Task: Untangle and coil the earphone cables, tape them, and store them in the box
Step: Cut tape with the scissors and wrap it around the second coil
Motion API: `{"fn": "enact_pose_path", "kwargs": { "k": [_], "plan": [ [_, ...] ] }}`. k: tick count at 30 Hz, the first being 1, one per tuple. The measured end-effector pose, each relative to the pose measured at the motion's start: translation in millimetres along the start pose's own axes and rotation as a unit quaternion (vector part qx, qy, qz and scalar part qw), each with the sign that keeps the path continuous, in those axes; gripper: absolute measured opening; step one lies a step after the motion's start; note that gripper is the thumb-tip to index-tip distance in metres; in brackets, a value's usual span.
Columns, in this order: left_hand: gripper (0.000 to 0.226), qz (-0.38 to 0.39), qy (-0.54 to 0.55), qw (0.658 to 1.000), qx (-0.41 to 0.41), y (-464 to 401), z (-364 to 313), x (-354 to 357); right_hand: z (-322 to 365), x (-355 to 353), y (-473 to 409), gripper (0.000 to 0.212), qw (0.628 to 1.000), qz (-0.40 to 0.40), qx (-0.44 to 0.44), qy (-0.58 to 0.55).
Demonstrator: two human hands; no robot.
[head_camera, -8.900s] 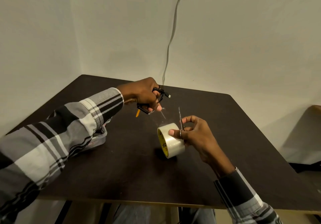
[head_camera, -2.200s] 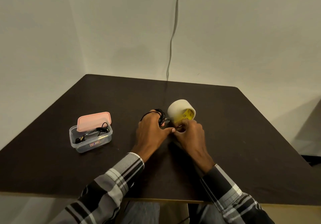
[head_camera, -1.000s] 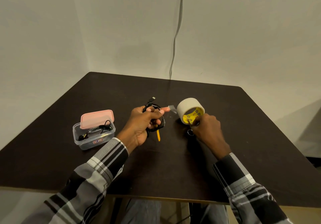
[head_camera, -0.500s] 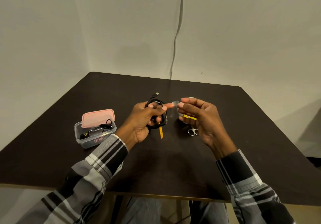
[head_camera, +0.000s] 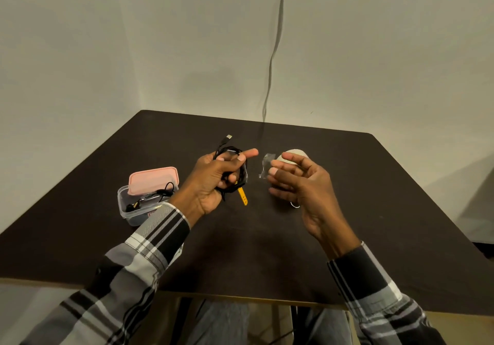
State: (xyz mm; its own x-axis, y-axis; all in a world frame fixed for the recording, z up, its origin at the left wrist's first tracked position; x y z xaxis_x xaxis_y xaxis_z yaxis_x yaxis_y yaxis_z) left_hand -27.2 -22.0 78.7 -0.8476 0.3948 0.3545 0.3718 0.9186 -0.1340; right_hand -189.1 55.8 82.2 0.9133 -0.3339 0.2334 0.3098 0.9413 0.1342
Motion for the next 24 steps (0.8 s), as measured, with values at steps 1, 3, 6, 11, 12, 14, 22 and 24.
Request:
{"fn": "enact_pose_path", "kwargs": {
  "k": [1, 3, 6, 11, 12, 14, 22, 24],
  "plan": [
    [0.042, 0.01, 0.001, 1.0, 0.001, 2, -1, 7, -4, 6, 0, 0.046, 1.0, 0.007, 0.003, -0.006],
    [0.054, 0.026, -0.004, 1.0, 0.0, 7, -5, 17, -4, 12, -1, 0.05, 1.0, 0.009, -0.006, -0.02],
    [0.053, 0.038, 0.011, 0.999, 0.004, 8, -7, 19, 8, 9, 0, 0.047, 0.998, -0.003, -0.043, -0.047],
    [0.047, 0.066, 0.004, 0.998, -0.009, 8, -3, 17, 42, 12, 7, 0.063, 0.989, 0.027, -0.146, -0.004],
    [0.048, 0.077, -0.005, 0.997, -0.012, 9, -3, 19, 48, 17, 9, 0.069, 0.986, 0.045, -0.161, 0.015],
    [0.048, 0.091, -0.008, 0.996, -0.019, 11, -2, 25, 55, 29, 9, 0.082, 0.979, 0.087, -0.177, 0.051],
    [0.041, 0.159, -0.102, 0.981, -0.045, 17, 6, 42, 59, 83, 14, 0.114, 0.885, 0.265, -0.196, 0.328],
    [0.046, 0.166, -0.091, 0.981, -0.048, 19, 4, 46, 53, 85, 11, 0.112, 0.876, 0.305, -0.162, 0.336]
  ]
}}
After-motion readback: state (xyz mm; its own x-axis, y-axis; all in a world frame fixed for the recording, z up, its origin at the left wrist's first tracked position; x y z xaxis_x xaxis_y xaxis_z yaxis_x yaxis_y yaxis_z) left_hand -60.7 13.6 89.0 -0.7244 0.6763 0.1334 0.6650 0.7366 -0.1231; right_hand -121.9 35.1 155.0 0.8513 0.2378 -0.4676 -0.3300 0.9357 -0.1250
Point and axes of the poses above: each hand's wrist, its own y-axis away from the middle knuckle, its own x-axis out of the palm, z = x × y, the point moved 10 cm from there along -y, towards the middle knuckle, and after that the axes turned 8 degrees about x, right-handed, at the moved point
